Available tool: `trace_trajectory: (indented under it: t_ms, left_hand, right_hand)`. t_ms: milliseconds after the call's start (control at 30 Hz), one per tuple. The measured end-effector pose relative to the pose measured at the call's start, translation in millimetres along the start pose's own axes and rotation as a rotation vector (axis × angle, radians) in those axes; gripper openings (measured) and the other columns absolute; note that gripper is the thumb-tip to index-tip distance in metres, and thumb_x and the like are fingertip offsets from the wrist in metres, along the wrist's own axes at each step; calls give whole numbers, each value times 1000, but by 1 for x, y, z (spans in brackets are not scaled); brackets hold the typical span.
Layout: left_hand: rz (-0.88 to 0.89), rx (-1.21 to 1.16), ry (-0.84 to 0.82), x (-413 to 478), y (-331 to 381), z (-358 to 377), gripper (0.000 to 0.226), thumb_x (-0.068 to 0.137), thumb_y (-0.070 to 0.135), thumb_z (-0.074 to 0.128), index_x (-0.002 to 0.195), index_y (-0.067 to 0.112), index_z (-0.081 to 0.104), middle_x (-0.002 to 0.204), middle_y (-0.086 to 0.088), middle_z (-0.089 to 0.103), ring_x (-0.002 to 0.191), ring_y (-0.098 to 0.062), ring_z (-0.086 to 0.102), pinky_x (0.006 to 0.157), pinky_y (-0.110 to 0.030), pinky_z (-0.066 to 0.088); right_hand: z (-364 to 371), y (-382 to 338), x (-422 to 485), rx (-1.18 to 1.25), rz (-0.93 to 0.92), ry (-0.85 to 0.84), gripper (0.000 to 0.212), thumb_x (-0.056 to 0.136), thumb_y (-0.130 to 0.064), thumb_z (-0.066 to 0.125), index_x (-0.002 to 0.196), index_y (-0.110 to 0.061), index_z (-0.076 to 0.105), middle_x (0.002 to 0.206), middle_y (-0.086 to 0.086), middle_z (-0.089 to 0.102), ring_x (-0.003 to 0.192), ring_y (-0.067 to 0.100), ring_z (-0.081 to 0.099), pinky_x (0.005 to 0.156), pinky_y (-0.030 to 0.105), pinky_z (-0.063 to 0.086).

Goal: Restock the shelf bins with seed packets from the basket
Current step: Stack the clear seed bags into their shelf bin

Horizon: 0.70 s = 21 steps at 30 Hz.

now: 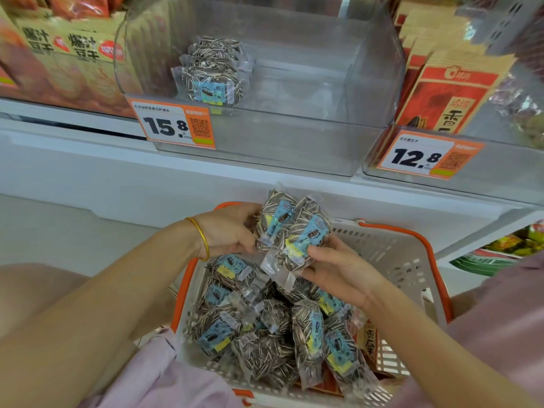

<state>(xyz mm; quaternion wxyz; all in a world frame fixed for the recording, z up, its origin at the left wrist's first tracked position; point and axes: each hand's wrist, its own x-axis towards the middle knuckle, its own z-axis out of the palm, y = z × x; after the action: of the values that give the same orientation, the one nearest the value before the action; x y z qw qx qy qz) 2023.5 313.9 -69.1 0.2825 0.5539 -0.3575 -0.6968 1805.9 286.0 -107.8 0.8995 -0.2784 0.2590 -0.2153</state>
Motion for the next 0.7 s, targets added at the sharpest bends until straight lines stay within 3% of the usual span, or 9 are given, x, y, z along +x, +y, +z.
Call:
trace_trajectory:
  t_ms: [100, 167, 300, 400, 467, 533, 600, 633, 700]
  left_hand:
    - [40, 94, -26, -4, 2, 1, 76, 61, -20, 60, 131, 8, 47, 120, -14, 59, 107, -23, 61, 78, -27, 56]
    - [75, 174, -19, -11, 6, 3, 79, 55, -6, 65, 131, 9, 48, 112, -9, 61, 93, -16, 63, 70, -23, 54]
    - [225, 450, -4, -37, 30, 8, 65, 53, 24, 76, 115, 18, 59, 99, -9, 61, 81, -15, 62, 75, -34, 56]
    - [304, 458, 50, -62, 64, 4, 48, 64, 15, 67, 111, 16, 59, 92, -8, 60, 69, -8, 60, 63, -21, 53]
    - [392, 401, 235, -79, 92, 0, 40, 73, 6, 63, 111, 15, 59, 88, -3, 62, 72, -8, 59, 60, -20, 53]
    - [562, 389, 570, -87, 114, -14, 34, 84, -3, 54, 113, 12, 61, 88, -4, 63, 76, -14, 59, 65, -26, 53]
    - [724, 595, 944, -86, 128, -34, 34, 84, -2, 50, 112, 9, 64, 98, -10, 63, 89, -22, 59, 83, -34, 49]
    - [763, 731, 1072, -83, 130, -45, 34, 81, 1, 51, 112, 8, 64, 104, -12, 63, 97, -24, 57, 89, -34, 46]
    - [784, 947, 1200, -75, 125, -63, 37, 77, 7, 50, 112, 5, 63, 110, -14, 60, 106, -28, 52, 93, -32, 38]
  right_hand:
    - [7, -3, -4, -10, -69, -39, 91, 68, -10, 81, 144, -6, 30, 141, 24, 43, 128, 41, 44, 103, 54, 41]
    - [16, -7, -8, -39, -113, -33, 88, 71, -9, 77, 144, -9, 27, 143, 24, 41, 131, 43, 39, 105, 59, 35]
    - [58, -26, -17, -240, -263, 110, 73, 72, -6, 62, 138, -20, 32, 134, 18, 53, 120, 38, 53, 98, 61, 42]
    - [106, -58, -19, -458, -425, 194, 54, 65, -7, 58, 111, -31, 43, 117, 6, 62, 106, 26, 60, 94, 51, 47]
    - [139, -88, -14, -567, -519, 159, 46, 69, -8, 58, 101, -37, 44, 101, -7, 64, 95, 15, 61, 83, 39, 49]
    - [164, -124, 2, -608, -592, 132, 42, 78, -3, 57, 100, -36, 43, 95, -10, 62, 91, 11, 61, 82, 37, 51]
    - [184, -157, 28, -818, -623, 168, 40, 80, -6, 56, 105, -33, 40, 100, -5, 57, 96, 16, 59, 84, 40, 51]
    - [192, -168, 44, -953, -599, 192, 43, 80, -8, 56, 110, -32, 38, 101, -4, 56, 94, 16, 58, 77, 38, 51]
    - [201, -178, 78, -1219, -489, 217, 53, 80, -11, 58, 123, -27, 32, 101, -3, 55, 83, 13, 57, 63, 27, 48]
